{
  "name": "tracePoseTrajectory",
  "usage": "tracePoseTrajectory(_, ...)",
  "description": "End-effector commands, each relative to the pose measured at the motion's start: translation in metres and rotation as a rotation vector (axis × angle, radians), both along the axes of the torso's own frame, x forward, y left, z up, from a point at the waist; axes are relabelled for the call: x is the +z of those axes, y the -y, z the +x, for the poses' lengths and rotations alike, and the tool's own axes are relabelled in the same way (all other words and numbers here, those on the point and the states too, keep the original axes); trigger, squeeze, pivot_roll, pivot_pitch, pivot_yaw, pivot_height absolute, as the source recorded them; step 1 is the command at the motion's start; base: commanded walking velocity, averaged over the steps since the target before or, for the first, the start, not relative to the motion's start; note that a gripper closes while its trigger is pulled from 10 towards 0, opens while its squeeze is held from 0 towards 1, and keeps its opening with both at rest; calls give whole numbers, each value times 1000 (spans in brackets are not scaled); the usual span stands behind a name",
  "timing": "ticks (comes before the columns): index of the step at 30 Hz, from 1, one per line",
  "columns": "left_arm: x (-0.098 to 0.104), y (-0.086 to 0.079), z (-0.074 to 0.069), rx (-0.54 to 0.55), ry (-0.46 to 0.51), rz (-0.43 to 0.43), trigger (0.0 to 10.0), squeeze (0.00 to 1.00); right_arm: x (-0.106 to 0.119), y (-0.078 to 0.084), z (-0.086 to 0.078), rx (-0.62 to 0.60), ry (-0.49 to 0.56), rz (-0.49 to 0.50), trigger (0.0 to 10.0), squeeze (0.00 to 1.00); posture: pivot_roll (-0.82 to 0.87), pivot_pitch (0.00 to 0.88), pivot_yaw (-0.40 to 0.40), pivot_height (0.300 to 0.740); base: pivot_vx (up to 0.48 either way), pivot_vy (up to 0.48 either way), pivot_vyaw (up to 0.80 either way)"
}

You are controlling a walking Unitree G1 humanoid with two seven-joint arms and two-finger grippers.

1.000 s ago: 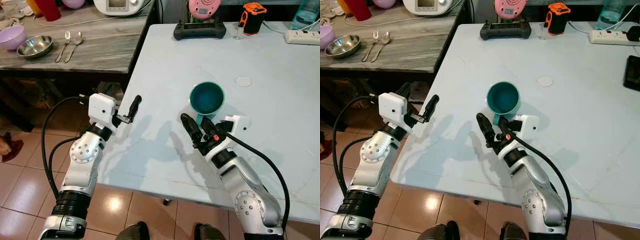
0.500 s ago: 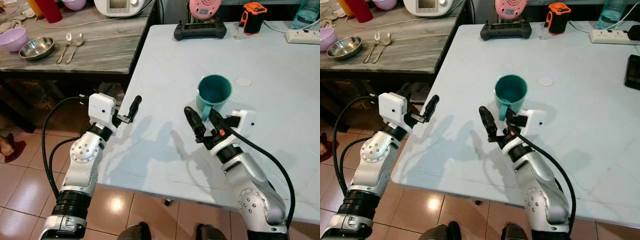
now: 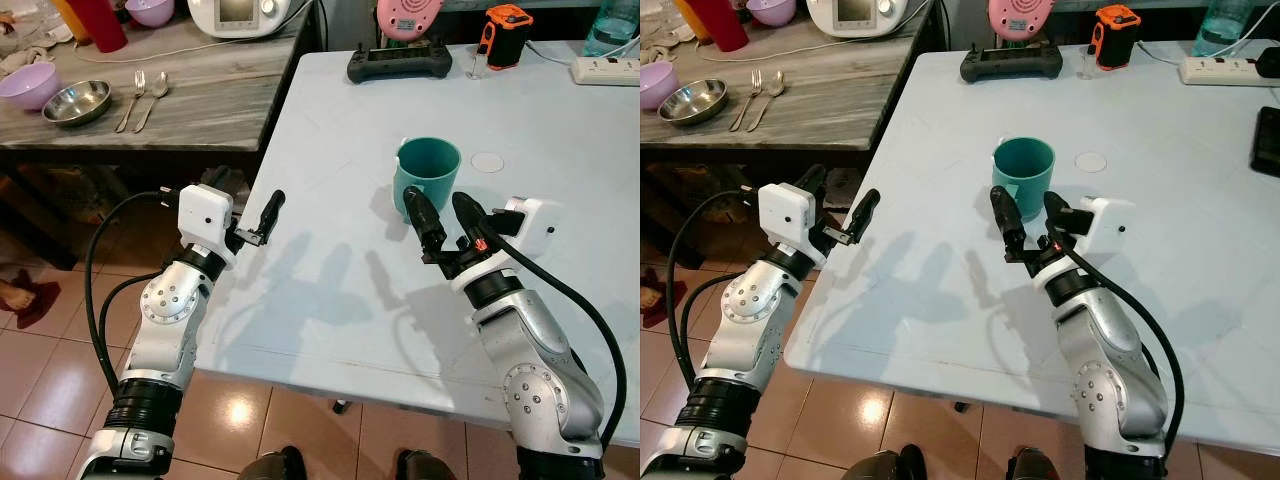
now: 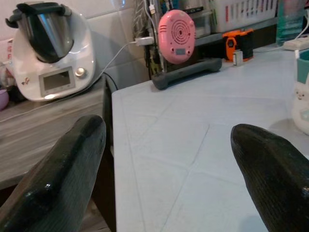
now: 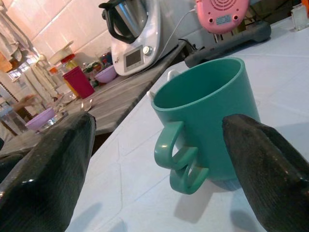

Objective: Setting the table

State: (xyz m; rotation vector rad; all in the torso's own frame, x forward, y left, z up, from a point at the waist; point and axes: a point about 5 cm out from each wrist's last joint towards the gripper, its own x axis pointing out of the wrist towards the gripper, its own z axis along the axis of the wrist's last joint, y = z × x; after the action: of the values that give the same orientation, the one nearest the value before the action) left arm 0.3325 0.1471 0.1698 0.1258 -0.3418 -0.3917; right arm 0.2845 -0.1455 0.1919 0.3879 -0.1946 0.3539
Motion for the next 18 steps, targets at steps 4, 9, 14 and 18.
tracePoseTrajectory(4, -1, 1, -3, -41, -37, -55, 10000, 0, 1, -8, -10, -24, 43, -115, 10000, 1000, -172, 157, 177, 740, 0, 0, 0)
tracePoseTrajectory(9, -3, 3, -7, -84, -65, -86, 10000, 0, -2, -11, -13, -64, 57, -193, 10000, 1000, -172, 159, 167, 740, 0, 0, 0)
tracePoseTrajectory(14, -18, -1, -18, -165, -168, -130, 10000, 0, -16, -12, -20, -132, 42, -302, 10000, 1000, -171, 165, 141, 740, 0, 0, 0)
tracePoseTrajectory(18, -33, -4, -34, -195, -231, -110, 10000, 0, -25, -14, -22, -162, 46, -397, 10000, 0, -173, 167, 124, 740, 0, 0, 0)
